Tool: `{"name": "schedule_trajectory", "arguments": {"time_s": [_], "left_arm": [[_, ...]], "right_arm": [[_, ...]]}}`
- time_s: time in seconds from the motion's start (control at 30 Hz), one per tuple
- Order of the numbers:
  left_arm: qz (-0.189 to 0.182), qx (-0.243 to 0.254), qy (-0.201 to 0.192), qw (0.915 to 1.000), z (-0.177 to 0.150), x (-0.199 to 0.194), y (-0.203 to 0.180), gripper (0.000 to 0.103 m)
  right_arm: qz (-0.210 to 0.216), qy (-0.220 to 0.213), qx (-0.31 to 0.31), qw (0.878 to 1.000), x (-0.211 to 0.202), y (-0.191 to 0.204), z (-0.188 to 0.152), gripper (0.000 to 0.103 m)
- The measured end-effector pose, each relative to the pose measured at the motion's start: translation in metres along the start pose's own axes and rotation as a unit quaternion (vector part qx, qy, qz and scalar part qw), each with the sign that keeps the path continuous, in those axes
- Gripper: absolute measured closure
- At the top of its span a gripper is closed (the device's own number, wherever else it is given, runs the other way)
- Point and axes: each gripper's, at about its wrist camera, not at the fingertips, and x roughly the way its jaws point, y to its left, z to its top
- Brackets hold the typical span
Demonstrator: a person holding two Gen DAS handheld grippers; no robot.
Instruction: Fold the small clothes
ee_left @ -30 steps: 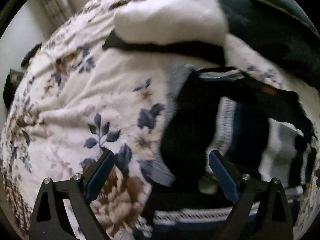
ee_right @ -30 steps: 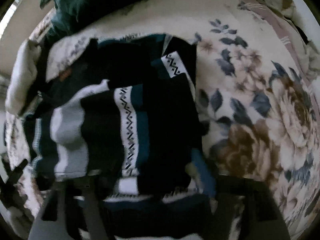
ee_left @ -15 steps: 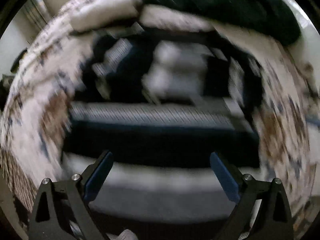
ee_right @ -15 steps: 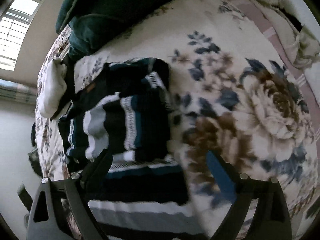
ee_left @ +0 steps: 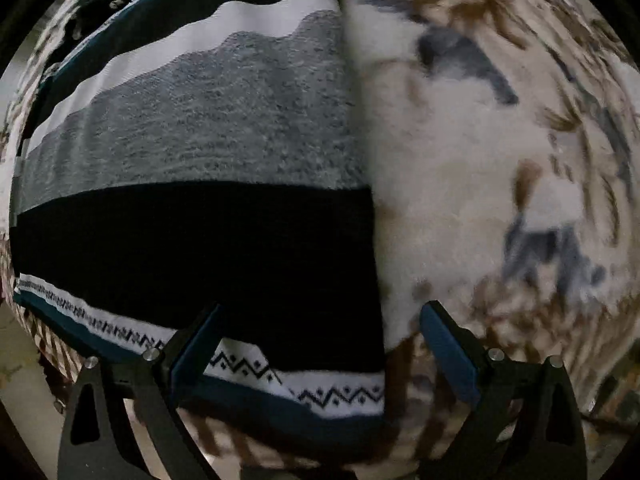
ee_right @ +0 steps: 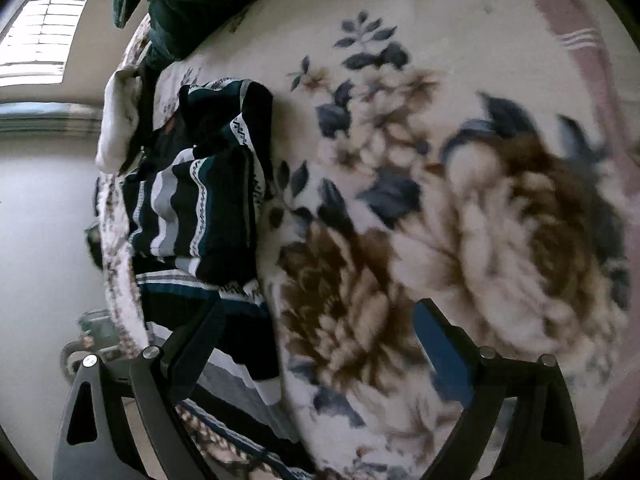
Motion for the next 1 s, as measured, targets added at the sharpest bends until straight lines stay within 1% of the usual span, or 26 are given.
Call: {"name": "schedule_trajectory", "arguments": {"time_s": [0.07, 0.13, 0.17, 0.2, 0.23, 0.27, 0.3, 0.33, 0.37, 0.4, 0.43, 0.47, 0.5, 0.6, 0.7, 0.77, 0.83, 0.93, 1.0], "left_arm": [[-0.008, -0.021, -0.026, 0.9994, 0.003, -0.002, 0.005, 0.005], [-0.01, -0.027, -0.052, 0.9983, 0.007, -0.005, 0.009, 0.015], [-0.007, -0.026, -0.063, 0.9976, 0.008, -0.007, 0.009, 0.03], [-0.005, -0.025, -0.074, 0.9969, 0.008, -0.01, 0.01, 0.052], [0.002, -0.023, -0.087, 0.9959, 0.009, -0.014, 0.009, 0.065], [0.009, -0.022, -0.097, 0.9951, 0.011, -0.018, 0.01, 0.09], [0.012, -0.025, -0.101, 0.9945, 0.013, -0.022, 0.013, 0.095], [0.006, -0.03, -0.105, 0.994, 0.015, -0.025, 0.017, 0.095], [-0.004, -0.035, -0.103, 0.994, 0.019, -0.027, 0.02, 0.096], [-0.009, -0.04, -0.104, 0.9937, 0.02, -0.029, 0.025, 0.096], [-0.012, -0.044, -0.114, 0.9925, 0.02, -0.035, 0.031, 0.097], [-0.014, -0.046, -0.119, 0.9918, 0.019, -0.039, 0.038, 0.097], [-0.015, -0.049, -0.124, 0.991, 0.019, -0.045, 0.045, 0.097], [-0.022, -0.059, -0.137, 0.9885, 0.019, -0.065, 0.063, 0.097], [-0.031, -0.076, -0.155, 0.9845, 0.019, -0.091, 0.083, 0.097], [-0.034, -0.086, -0.167, 0.9816, 0.013, -0.105, 0.097, 0.097], [-0.047, -0.11, -0.176, 0.9771, 0.006, -0.122, 0.118, 0.097], [-0.064, -0.151, -0.185, 0.9689, -0.001, -0.143, 0.163, 0.097], [-0.076, -0.188, -0.188, 0.961, -0.003, -0.148, 0.199, 0.097]], "right_arm": [[0.034, 0.011, 0.001, 0.999, 0.019, 0.002, 0.019, 0.007], [0.061, 0.013, 0.004, 0.998, 0.035, 0.006, 0.038, 0.007], [0.075, 0.012, 0.005, 0.997, 0.045, 0.008, 0.051, 0.007], [0.082, 0.01, 0.009, 0.997, 0.055, 0.011, 0.066, 0.007], [0.084, 0.007, 0.013, 0.996, 0.063, 0.012, 0.076, 0.007], [0.089, 0.005, 0.018, 0.996, 0.074, 0.014, 0.091, 0.007], [0.09, 0.004, 0.023, 0.996, 0.081, 0.015, 0.1, 0.007], [0.093, 0.007, 0.031, 0.995, 0.09, 0.017, 0.109, 0.01], [0.099, 0.007, 0.038, 0.994, 0.095, 0.019, 0.116, 0.019], [0.101, 0.004, 0.042, 0.994, 0.098, 0.02, 0.12, 0.026], [0.1, 0.002, 0.043, 0.994, 0.1, 0.023, 0.123, 0.046], [0.102, 0.001, 0.039, 0.994, 0.101, 0.027, 0.126, 0.083], [0.094, 0.002, 0.032, 0.995, 0.101, 0.032, 0.127, 0.096], [0.077, -0.015, 0.013, 0.997, 0.088, 0.048, 0.127, 0.096], [0.068, -0.021, 0.002, 0.997, 0.07, 0.067, 0.125, 0.096], [0.061, -0.019, -0.009, 0.998, 0.059, 0.083, 0.124, 0.096], [0.057, -0.017, -0.025, 0.998, 0.047, 0.104, 0.123, 0.096], [0.043, -0.019, -0.05, 0.998, 0.034, 0.144, 0.122, 0.096], [0.034, -0.017, -0.061, 0.997, 0.034, 0.177, 0.121, 0.096]]}}
